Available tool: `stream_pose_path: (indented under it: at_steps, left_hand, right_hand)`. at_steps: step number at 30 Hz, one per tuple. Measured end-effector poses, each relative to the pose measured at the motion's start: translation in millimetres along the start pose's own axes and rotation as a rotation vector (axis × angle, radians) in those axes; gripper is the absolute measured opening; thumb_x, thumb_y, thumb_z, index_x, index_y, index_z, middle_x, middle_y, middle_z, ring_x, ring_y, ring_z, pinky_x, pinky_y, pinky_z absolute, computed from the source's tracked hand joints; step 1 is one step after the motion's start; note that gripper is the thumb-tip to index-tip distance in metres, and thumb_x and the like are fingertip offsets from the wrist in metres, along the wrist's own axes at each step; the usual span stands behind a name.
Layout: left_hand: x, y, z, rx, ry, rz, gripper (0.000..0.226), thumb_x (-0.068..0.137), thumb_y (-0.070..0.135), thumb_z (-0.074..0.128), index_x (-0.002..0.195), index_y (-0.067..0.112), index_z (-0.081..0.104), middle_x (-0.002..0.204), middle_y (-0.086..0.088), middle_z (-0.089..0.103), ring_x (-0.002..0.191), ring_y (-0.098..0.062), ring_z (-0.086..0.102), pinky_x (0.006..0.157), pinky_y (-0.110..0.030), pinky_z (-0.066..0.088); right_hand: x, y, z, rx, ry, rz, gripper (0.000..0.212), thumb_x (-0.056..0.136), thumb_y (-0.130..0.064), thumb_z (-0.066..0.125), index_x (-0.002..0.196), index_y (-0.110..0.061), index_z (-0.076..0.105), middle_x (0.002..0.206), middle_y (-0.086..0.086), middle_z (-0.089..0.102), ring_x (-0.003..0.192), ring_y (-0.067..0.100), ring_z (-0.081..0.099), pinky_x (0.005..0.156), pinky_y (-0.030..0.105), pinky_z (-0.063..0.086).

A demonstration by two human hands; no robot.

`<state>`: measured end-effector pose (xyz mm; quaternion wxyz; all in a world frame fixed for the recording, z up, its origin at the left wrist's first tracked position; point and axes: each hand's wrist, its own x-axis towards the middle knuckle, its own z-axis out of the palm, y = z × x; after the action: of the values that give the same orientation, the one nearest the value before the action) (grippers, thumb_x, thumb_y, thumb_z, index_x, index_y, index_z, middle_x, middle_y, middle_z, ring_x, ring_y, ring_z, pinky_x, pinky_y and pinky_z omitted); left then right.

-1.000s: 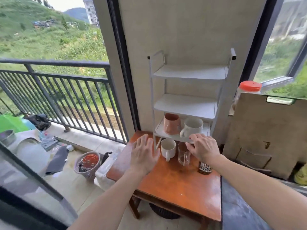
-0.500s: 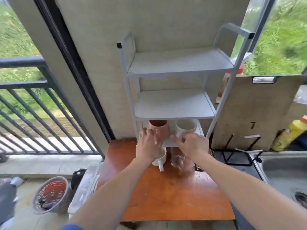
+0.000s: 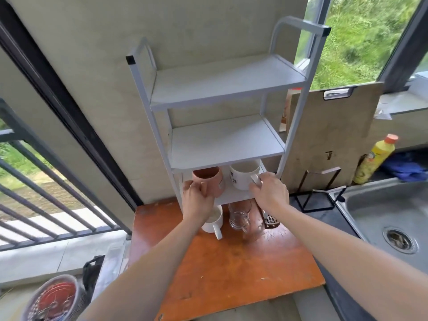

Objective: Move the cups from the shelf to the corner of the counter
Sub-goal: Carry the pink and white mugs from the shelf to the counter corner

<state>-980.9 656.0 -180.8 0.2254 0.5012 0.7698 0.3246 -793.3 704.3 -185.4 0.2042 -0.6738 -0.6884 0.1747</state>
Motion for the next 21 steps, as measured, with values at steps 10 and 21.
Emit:
stream_pose_path:
  at_steps: [10, 21]
  left_hand:
    - [-8, -9, 0, 0.037, 0.013, -0.035, 0.035, 0.071, 0.03, 0.074, 0.061, 0.003, 0.053, 0.089, -0.018, 0.053, 0.068, -0.025, 0.049, 0.057, -0.027, 0.033]
    - [-75, 20, 27, 0.069, -0.033, 0.165, 0.03, 0.066, 0.03, 0.079, 0.071, 0.004, 0.065, 0.102, -0.008, 0.054, 0.076, -0.027, 0.058, 0.063, -0.03, 0.039]
  right_hand:
    - [-15, 7, 4, 0.329, -0.006, 0.076, 0.037, 0.073, -0.054, 0.063, 0.075, -0.017, 0.058, 0.094, -0.004, 0.065, 0.083, 0.023, 0.059, 0.06, 0.033, 0.039]
    - [-91, 86, -46, 0.198, 0.116, -0.121, 0.03, 0.076, -0.032, 0.073, 0.063, -0.011, 0.056, 0.128, -0.001, 0.06, 0.091, 0.021, 0.06, 0.069, 0.031, 0.042]
